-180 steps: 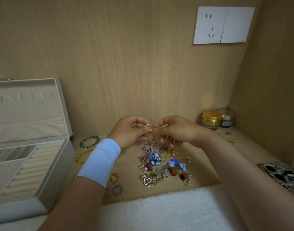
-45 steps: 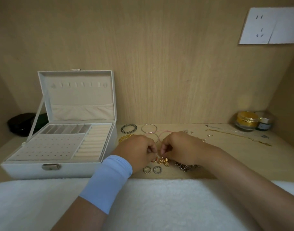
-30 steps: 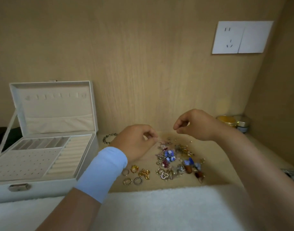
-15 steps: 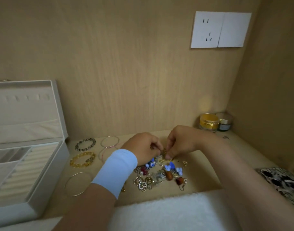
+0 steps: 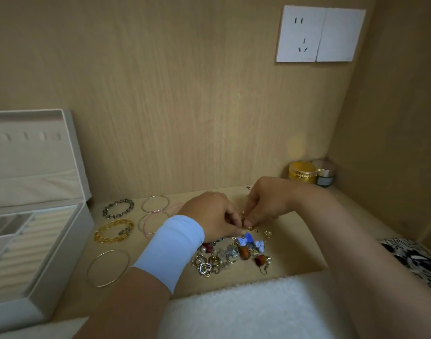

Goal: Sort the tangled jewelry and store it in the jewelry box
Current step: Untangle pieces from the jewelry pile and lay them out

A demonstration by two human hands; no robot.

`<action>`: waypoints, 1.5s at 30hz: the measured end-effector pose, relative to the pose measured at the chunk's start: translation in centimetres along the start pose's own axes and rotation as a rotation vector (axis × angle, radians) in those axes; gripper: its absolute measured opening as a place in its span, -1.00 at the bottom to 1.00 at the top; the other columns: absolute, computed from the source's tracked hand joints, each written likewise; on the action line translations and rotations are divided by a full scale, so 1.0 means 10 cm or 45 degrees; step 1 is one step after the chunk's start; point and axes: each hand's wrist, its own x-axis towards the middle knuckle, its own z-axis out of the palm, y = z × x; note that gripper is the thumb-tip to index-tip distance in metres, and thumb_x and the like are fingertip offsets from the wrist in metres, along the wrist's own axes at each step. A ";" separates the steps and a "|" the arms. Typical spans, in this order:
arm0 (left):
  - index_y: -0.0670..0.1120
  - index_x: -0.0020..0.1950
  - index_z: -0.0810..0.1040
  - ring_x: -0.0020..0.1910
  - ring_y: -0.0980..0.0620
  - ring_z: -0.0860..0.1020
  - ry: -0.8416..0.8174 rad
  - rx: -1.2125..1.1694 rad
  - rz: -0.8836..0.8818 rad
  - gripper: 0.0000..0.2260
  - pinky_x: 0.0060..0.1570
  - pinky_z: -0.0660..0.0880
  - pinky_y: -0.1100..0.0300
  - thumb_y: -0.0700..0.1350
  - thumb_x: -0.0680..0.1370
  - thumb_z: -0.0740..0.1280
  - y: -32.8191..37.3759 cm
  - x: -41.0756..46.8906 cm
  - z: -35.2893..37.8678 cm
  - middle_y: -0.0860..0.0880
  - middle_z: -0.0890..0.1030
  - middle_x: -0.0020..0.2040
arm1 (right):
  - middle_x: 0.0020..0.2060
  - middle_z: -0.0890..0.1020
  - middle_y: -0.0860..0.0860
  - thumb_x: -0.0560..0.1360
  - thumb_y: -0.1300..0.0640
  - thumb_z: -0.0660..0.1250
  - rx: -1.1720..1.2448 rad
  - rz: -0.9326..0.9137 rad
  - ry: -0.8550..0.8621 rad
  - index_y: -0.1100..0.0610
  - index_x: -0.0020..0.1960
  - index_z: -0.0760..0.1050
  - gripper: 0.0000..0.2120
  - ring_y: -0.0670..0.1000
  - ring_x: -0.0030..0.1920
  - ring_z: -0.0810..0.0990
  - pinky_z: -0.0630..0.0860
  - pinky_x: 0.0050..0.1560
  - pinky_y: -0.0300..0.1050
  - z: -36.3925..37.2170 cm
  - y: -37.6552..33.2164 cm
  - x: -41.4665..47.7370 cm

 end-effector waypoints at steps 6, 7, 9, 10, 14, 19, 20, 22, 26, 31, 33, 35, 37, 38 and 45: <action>0.13 -0.10 0.72 -0.04 0.15 0.54 0.079 0.193 0.057 -0.94 -0.07 0.42 0.26 0.04 0.48 0.45 0.04 0.02 0.03 0.18 0.53 -0.21 | -0.20 0.70 -0.11 0.34 -0.07 0.60 -0.017 0.047 -0.018 -0.03 -0.04 0.72 -0.76 -0.02 -0.13 0.66 0.58 -0.10 -0.14 0.03 0.06 0.04; 0.12 -0.10 0.71 -0.04 0.14 0.54 0.093 0.213 0.063 -0.93 -0.07 0.43 0.25 0.03 0.49 0.43 0.05 0.02 0.05 0.17 0.54 -0.20 | -0.25 0.69 -0.12 0.36 -0.06 0.59 -0.013 0.042 -0.021 -0.02 -0.05 0.72 -0.79 -0.05 -0.22 0.63 0.56 -0.16 -0.16 0.02 0.07 0.03; 0.09 -0.10 0.70 -0.02 0.07 0.55 0.115 0.279 0.084 -0.90 -0.03 0.51 0.16 0.00 0.51 0.38 0.07 0.02 0.08 0.14 0.58 -0.13 | -0.35 0.65 -0.13 0.40 -0.04 0.56 -0.013 0.038 -0.022 0.02 -0.05 0.72 -0.81 -0.08 -0.32 0.56 0.51 -0.20 -0.16 0.02 0.07 0.02; 0.07 -0.09 0.69 0.00 0.05 0.54 0.118 0.306 0.091 -0.89 0.01 0.52 0.11 -0.02 0.51 0.35 0.08 0.01 0.09 0.12 0.59 -0.08 | -0.36 0.64 -0.12 0.42 -0.04 0.54 -0.012 0.039 -0.024 0.03 -0.04 0.71 -0.82 -0.08 -0.33 0.55 0.50 -0.19 -0.15 0.02 0.07 0.02; 0.11 -0.16 0.62 0.02 0.08 0.52 0.080 0.190 0.037 -0.89 0.08 0.50 0.11 0.01 0.54 0.33 0.09 0.02 0.07 0.15 0.57 -0.03 | -0.17 0.71 0.06 0.45 0.02 0.51 0.066 0.006 -0.020 0.00 -0.09 0.69 -0.92 -0.05 -0.31 0.54 0.47 -0.20 -0.08 -0.02 0.07 0.00; 0.12 -0.14 0.58 -0.20 0.18 0.56 0.067 -0.354 -0.068 -0.88 -0.12 0.46 0.21 0.00 0.60 0.32 0.08 0.03 -0.07 0.13 0.62 -0.16 | -0.30 0.60 0.05 0.42 0.11 0.51 0.209 -0.132 -0.081 -0.05 -0.10 0.69 -0.91 -0.07 -0.30 0.49 0.34 -0.37 -0.18 -0.08 0.03 -0.06; 0.11 -0.14 0.58 -0.24 0.17 0.55 0.072 -0.435 -0.076 -0.87 -0.14 0.45 0.21 -0.02 0.60 0.32 0.07 0.03 -0.09 0.13 0.61 -0.19 | -0.34 0.57 0.00 0.41 0.08 0.54 0.217 -0.142 -0.098 -0.06 -0.14 0.68 -0.93 -0.08 -0.31 0.48 0.33 -0.38 -0.20 -0.08 0.03 -0.06; 0.07 -0.13 0.58 -0.30 0.19 0.53 0.080 -0.566 -0.095 -0.87 -0.14 0.44 0.21 -0.07 0.60 0.33 0.04 0.03 -0.09 0.15 0.59 -0.27 | -0.39 0.55 -0.04 0.40 0.02 0.56 0.230 -0.152 -0.110 -0.07 -0.23 0.67 -0.91 -0.09 -0.33 0.47 0.34 -0.37 -0.20 -0.07 0.03 -0.04; -0.01 -0.09 0.59 -0.37 0.14 0.50 0.061 -0.690 -0.109 -0.89 -0.27 0.45 0.27 -0.13 0.62 0.32 0.02 0.01 -0.12 0.09 0.55 -0.38 | -0.39 0.61 -0.14 0.45 0.03 0.52 0.346 -0.181 -0.127 -0.05 -0.20 0.66 -0.92 -0.07 -0.30 0.51 0.36 -0.35 -0.20 -0.03 0.05 -0.03; -0.05 -0.05 0.59 -0.39 0.15 0.47 -0.033 -0.770 -0.079 -0.91 -0.36 0.43 0.37 -0.18 0.62 0.31 0.02 -0.04 -0.16 0.11 0.61 -0.36 | -0.26 0.69 -0.14 0.49 0.08 0.44 0.384 -0.145 -0.151 -0.01 -0.06 0.69 -0.94 -0.03 -0.27 0.57 0.35 -0.35 -0.19 -0.05 0.05 -0.06; -0.05 0.02 0.57 -0.34 0.12 0.48 -0.125 -0.810 -0.072 -0.93 -0.32 0.45 0.35 -0.21 0.61 0.33 0.00 -0.04 -0.16 0.10 0.65 -0.29 | -0.31 0.67 -0.14 0.52 0.11 0.38 0.426 -0.109 -0.136 0.07 -0.01 0.66 -0.89 0.00 -0.27 0.57 0.31 -0.37 -0.19 -0.05 0.04 -0.08; -0.03 0.06 0.55 -0.32 0.11 0.51 -0.181 -0.775 -0.076 -0.90 -0.27 0.47 0.31 -0.20 0.59 0.35 -0.03 -0.04 -0.18 0.10 0.67 -0.27 | -0.28 0.67 -0.09 0.53 0.14 0.30 0.463 -0.073 -0.121 0.14 0.02 0.64 -0.83 0.02 -0.29 0.56 0.29 -0.39 -0.18 -0.05 0.03 -0.08; 0.00 0.08 0.56 -0.28 0.09 0.54 -0.203 -0.700 -0.085 -0.88 -0.19 0.49 0.26 -0.18 0.58 0.38 -0.05 -0.04 -0.20 0.09 0.67 -0.25 | -0.16 0.68 0.04 0.56 0.13 0.21 0.488 -0.044 -0.127 0.20 0.05 0.62 -0.76 0.04 -0.31 0.56 0.30 -0.40 -0.17 -0.03 0.01 -0.06; 0.01 0.08 0.56 -0.26 0.09 0.55 -0.223 -0.665 -0.090 -0.87 -0.16 0.51 0.25 -0.17 0.57 0.39 -0.05 -0.04 -0.21 0.09 0.68 -0.25 | -0.11 0.67 0.11 0.57 0.12 0.17 0.501 -0.030 -0.138 0.21 0.03 0.61 -0.74 0.04 -0.32 0.57 0.31 -0.40 -0.17 -0.02 -0.01 -0.05; -0.01 0.08 0.64 -0.32 0.16 0.54 -0.372 -0.405 -0.148 -0.88 -0.15 0.50 0.26 -0.15 0.56 0.39 -0.05 -0.07 -0.31 0.10 0.67 -0.25 | -0.26 0.66 0.14 0.69 -0.03 0.11 0.598 -0.076 -0.117 0.21 -0.03 0.46 -0.66 0.03 -0.39 0.57 0.39 -0.40 -0.16 -0.01 0.02 -0.06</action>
